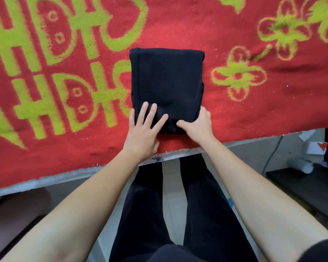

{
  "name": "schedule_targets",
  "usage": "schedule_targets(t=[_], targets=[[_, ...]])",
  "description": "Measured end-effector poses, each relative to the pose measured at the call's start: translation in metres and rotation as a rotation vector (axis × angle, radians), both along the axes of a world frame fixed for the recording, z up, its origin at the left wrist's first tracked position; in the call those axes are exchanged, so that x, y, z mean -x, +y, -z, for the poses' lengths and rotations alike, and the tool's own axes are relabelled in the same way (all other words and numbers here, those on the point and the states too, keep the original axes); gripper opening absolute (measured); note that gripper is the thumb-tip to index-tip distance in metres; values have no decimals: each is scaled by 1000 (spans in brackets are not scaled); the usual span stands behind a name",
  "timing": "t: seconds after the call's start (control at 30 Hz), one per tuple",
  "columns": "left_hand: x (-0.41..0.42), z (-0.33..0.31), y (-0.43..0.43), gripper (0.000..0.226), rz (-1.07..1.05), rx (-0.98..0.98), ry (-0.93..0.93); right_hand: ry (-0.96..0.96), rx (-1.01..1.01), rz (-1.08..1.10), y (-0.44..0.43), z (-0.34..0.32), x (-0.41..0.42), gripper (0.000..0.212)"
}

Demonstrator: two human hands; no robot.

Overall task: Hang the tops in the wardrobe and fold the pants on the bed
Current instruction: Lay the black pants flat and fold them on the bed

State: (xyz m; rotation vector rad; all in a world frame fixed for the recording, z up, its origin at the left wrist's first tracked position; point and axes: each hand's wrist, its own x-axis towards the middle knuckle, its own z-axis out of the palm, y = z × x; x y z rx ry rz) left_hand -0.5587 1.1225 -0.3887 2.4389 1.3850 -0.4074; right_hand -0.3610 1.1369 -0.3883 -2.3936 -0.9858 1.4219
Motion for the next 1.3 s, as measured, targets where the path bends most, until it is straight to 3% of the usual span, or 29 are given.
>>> schedule_targets(t=[0.23, 0.43, 0.57, 0.7, 0.83, 0.9, 1.03, 1.3], targets=[[2, 2, 2, 80, 16, -63, 27, 249, 155, 29, 19, -12, -18, 57], [-12, -1, 1, 81, -134, -170, -52, 607, 205, 257, 22, -28, -23, 43], [-26, -8, 20, 59, -199, -300, -110, 713, 224, 340, 29, -41, -27, 32], [-26, -24, 43, 52, -190, -179, -171, 506, 168, 117, 37, -54, -29, 58], [-17, -43, 58, 51, -136, -143, -197, 44, -171, -399, 23, -70, -32, 116], [-17, -55, 63, 52, -134, -139, -194, -173, -396, -617, 15, -77, -35, 134], [-14, -72, 69, 56, -160, -126, -198, -419, -689, -940, 16, -66, -38, 133], [-1, -93, 67, 56, -304, -96, -235, -416, -958, -917, 31, -40, -10, 97]])
